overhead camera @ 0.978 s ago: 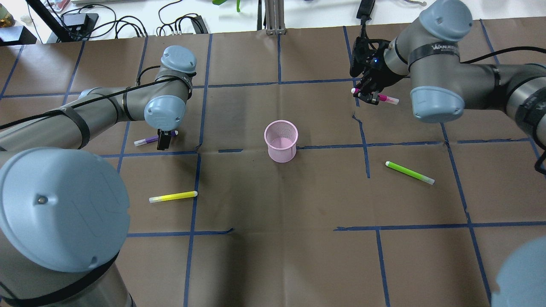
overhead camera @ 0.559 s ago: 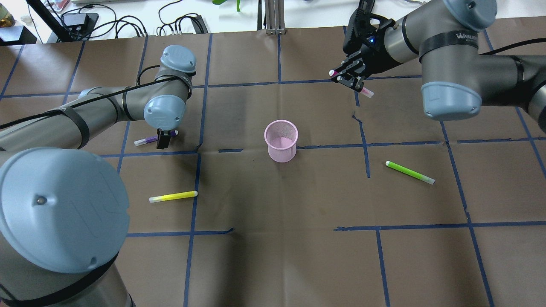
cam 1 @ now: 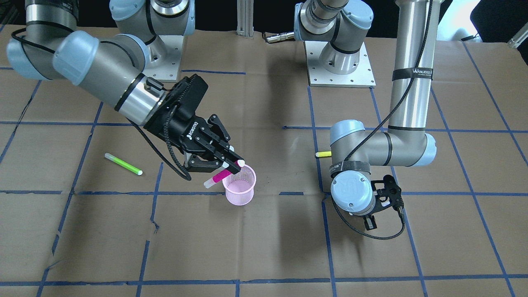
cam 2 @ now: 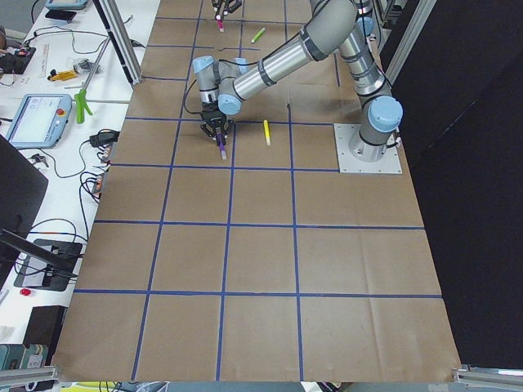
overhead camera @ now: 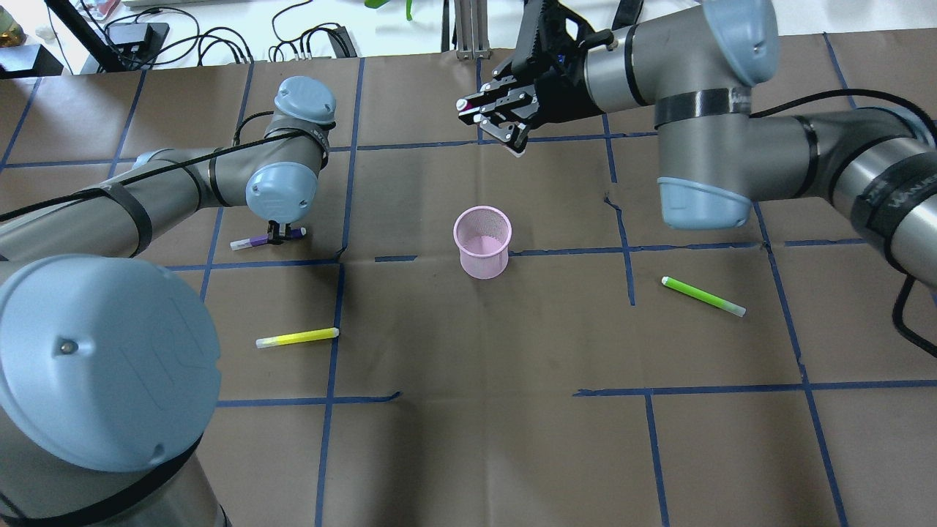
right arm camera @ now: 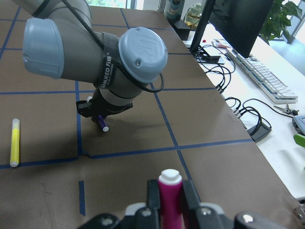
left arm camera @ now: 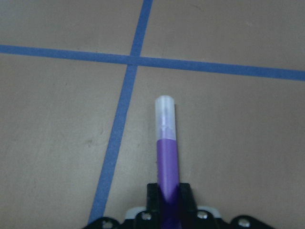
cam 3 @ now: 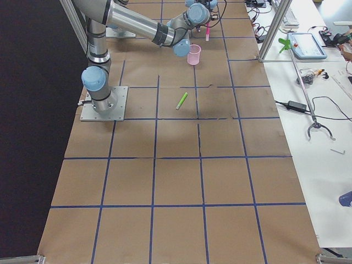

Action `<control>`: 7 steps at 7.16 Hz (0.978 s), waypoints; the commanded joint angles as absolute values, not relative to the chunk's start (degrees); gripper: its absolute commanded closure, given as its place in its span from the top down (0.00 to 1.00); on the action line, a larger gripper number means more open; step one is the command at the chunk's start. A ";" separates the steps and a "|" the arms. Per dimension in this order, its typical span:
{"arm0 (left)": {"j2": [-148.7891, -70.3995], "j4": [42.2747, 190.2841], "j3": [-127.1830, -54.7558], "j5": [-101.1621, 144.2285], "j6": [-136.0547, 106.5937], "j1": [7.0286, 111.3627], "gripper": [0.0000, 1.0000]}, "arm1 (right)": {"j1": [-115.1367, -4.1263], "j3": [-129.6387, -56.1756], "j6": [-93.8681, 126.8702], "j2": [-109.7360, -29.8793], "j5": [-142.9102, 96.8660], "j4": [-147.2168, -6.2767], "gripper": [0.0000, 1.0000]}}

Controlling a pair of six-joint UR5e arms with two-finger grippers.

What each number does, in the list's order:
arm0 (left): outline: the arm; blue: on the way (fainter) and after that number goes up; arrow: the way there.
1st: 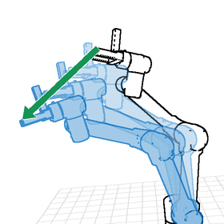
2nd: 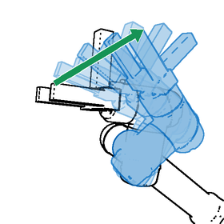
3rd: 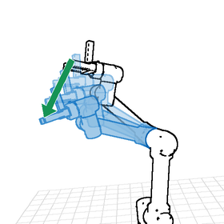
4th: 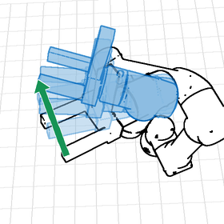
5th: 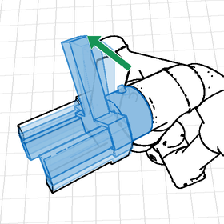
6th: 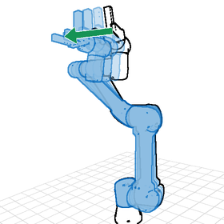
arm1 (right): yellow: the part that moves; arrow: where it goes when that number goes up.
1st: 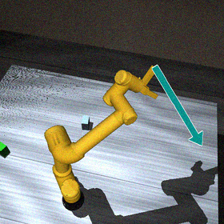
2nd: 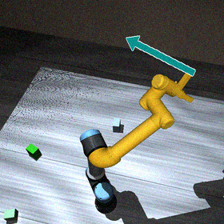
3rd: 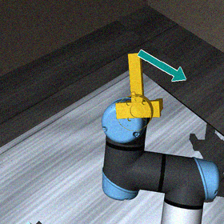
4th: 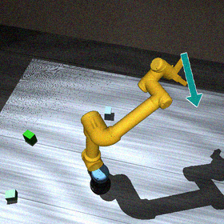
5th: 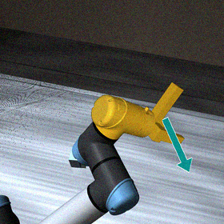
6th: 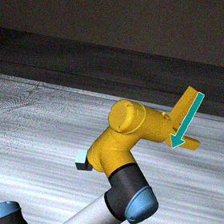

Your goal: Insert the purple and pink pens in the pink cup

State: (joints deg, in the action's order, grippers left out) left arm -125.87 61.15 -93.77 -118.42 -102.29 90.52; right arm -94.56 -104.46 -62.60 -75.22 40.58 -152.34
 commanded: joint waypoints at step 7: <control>-114.38 66.78 -93.87 -116.73 -96.00 89.56 0.00 | -97.29 -114.07 -57.41 -69.17 40.69 -169.16 0.16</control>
State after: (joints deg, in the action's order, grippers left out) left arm -117.58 65.16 -93.86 -117.61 -98.03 89.89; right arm -97.26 -112.66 -58.61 -69.09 40.72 -166.96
